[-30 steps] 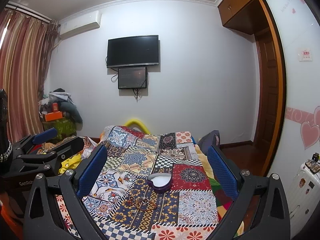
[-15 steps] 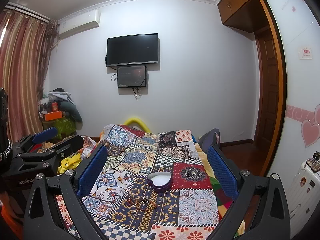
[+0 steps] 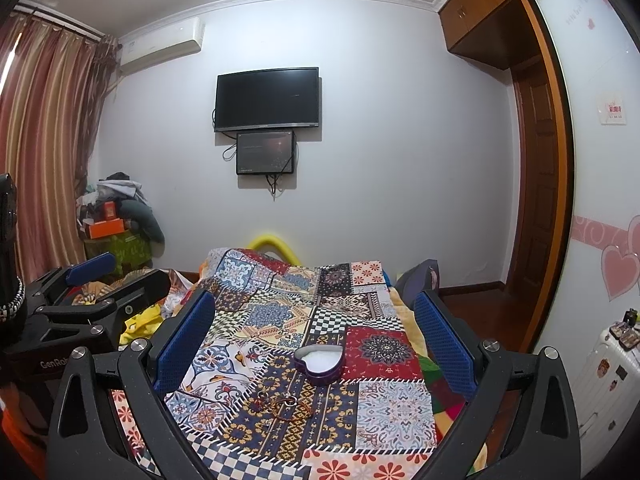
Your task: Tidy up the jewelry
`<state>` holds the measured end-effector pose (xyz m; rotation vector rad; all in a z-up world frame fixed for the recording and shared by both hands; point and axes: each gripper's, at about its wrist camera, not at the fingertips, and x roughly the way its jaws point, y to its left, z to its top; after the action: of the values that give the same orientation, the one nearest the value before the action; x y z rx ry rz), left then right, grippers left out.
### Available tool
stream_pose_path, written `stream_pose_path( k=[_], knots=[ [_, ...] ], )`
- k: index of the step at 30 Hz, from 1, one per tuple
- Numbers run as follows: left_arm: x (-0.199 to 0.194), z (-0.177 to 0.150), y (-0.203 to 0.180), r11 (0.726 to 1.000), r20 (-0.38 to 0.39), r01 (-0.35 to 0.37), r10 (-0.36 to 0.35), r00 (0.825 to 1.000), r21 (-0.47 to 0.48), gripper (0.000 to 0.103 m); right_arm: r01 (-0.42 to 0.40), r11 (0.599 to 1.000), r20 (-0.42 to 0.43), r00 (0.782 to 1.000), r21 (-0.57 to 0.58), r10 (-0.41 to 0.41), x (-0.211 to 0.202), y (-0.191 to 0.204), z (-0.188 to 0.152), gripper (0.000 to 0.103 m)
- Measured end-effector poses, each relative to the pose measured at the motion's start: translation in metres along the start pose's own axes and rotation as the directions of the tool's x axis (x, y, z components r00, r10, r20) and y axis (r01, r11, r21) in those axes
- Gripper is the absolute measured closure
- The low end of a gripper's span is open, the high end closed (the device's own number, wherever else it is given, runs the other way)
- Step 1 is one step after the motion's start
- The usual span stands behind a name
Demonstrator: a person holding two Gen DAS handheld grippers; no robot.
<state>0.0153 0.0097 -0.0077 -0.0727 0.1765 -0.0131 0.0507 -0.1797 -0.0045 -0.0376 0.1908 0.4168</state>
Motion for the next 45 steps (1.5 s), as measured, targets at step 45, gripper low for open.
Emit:
stream_pose_path(
  k=[45],
  knots=[
    [0.153, -0.111, 0.059, 0.997, -0.488, -0.064, 0.034, 0.872, -0.043, 0.026, 0.033, 0.998, -0.454, 0.891, 0.061, -0.002, 0.137, -0.046, -0.112, 0.004]
  ],
)
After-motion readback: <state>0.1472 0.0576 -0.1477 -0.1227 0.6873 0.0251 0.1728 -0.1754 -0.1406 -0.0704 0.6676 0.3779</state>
